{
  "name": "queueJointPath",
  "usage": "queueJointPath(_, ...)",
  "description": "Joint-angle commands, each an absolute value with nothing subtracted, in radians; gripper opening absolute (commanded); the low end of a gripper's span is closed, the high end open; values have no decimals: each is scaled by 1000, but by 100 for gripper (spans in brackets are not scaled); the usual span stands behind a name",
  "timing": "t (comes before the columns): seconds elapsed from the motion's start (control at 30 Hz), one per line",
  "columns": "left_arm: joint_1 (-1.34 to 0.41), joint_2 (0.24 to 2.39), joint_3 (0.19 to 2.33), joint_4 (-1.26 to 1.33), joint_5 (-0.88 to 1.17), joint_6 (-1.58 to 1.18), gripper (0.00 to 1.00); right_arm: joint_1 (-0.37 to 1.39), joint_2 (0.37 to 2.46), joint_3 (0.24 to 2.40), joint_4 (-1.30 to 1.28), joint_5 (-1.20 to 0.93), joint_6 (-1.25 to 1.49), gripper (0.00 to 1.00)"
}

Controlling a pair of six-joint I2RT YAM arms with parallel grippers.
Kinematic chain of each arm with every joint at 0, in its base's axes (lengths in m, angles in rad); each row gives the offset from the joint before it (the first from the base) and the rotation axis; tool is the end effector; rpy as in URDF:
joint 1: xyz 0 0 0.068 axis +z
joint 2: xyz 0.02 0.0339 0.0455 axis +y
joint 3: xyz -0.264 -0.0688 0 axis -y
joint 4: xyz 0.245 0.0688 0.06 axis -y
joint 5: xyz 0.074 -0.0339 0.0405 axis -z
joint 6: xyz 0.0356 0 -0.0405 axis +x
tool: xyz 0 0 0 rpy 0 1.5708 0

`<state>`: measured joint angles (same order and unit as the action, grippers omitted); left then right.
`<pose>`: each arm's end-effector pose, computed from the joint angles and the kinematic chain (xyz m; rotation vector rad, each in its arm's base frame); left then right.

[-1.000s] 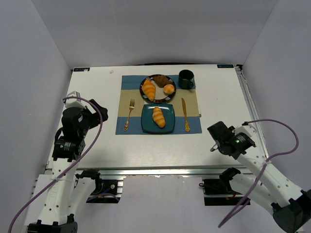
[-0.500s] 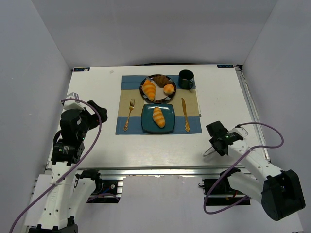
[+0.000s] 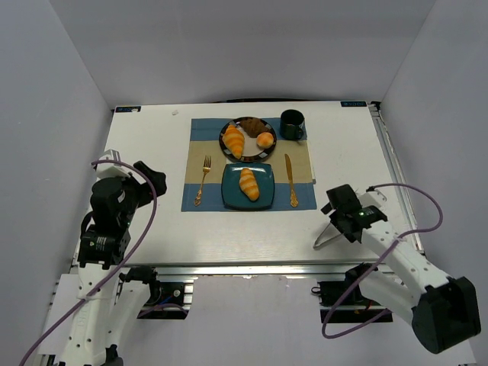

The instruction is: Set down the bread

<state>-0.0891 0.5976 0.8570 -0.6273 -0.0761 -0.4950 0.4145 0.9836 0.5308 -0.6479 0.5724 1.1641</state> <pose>0.1251 -0.0085 0.3435 -0.4429 1.8995 -0.3142 0.1610 0.0498 0.1874 1.0420 2.1841 -0.0900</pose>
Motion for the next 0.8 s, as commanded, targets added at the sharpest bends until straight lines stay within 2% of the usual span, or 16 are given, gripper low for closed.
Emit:
queueJointPath(0.0, -92, 594, 893, -653, -100, -497, 98, 413, 894, 662, -735, 592, 1079, 89)
queueJointPath(0.13, -92, 620, 948, -702, -127, -479, 98, 413, 789, 727, -795, 555, 962, 89)
queueJointPath(0.4, -92, 591, 940, -721, -202, -454, 98, 413, 738, 775, -784, 397, 835, 89)
queueJointPath(0.63, -92, 583, 928, -704, -190, -469, 98, 413, 666, 824, -759, 433, 789, 89)
queueJointPath(0.77, -92, 589, 931, -683, -195, -474, 98, 413, 695, 831, -735, 423, 759, 89)
